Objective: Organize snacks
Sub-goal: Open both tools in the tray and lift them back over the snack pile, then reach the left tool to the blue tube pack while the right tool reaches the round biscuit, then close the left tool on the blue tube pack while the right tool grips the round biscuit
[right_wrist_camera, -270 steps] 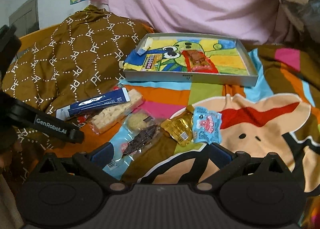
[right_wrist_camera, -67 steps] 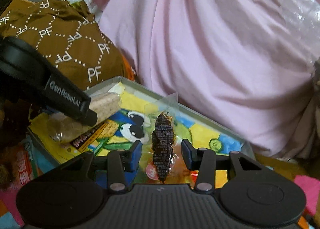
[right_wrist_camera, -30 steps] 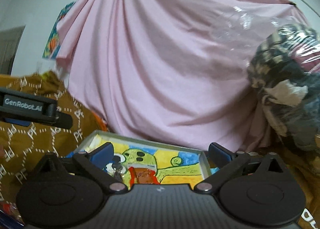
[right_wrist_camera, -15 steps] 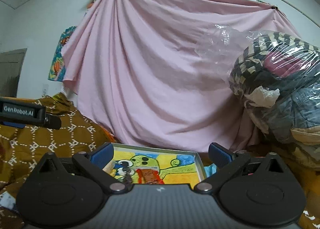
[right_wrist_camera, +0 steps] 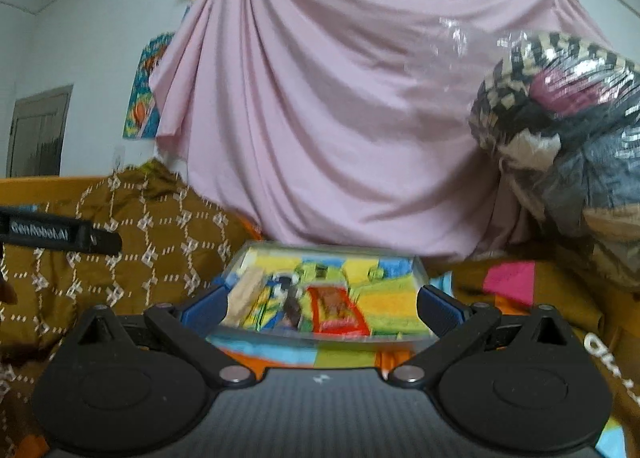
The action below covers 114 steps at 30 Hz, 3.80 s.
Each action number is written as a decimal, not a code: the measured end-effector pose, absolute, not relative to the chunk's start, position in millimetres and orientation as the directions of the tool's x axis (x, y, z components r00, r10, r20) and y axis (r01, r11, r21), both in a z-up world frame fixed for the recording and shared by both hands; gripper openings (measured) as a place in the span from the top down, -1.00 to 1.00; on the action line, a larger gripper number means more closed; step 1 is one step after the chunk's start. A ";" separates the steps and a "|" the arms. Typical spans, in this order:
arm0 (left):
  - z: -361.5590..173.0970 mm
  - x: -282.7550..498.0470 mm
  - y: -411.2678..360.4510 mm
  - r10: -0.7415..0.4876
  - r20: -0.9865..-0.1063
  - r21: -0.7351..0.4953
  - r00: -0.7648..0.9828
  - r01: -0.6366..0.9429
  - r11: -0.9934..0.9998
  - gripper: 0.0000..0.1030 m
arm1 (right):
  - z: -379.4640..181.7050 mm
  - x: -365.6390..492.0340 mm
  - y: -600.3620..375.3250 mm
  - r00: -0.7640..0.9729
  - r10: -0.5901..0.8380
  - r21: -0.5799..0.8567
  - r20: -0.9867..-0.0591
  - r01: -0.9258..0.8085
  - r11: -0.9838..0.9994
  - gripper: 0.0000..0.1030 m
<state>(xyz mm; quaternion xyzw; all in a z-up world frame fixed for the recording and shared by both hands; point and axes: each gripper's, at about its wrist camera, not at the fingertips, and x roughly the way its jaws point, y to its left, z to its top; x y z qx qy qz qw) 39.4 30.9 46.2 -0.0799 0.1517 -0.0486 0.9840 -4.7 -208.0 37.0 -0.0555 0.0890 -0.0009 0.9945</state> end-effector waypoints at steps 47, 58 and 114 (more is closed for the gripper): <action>-5.5 96.6 36.6 -0.127 -0.738 0.037 0.663 0.228 0.973 -0.99 | -30.8 25.2 -191.6 0.701 0.170 0.076 -0.693 -0.163 0.984 -1.00; -27.1 141.9 51.0 -0.174 -0.809 -0.058 0.561 0.219 0.974 -0.99 | -30.7 71.8 -181.5 0.658 0.231 -0.083 -0.716 -0.409 0.909 -1.00; -73.2 124.9 -2.9 -0.237 -0.920 0.026 0.313 0.650 0.759 -0.72 | -57.1 110.8 -162.1 0.452 0.378 0.002 -0.808 -0.640 0.769 -0.44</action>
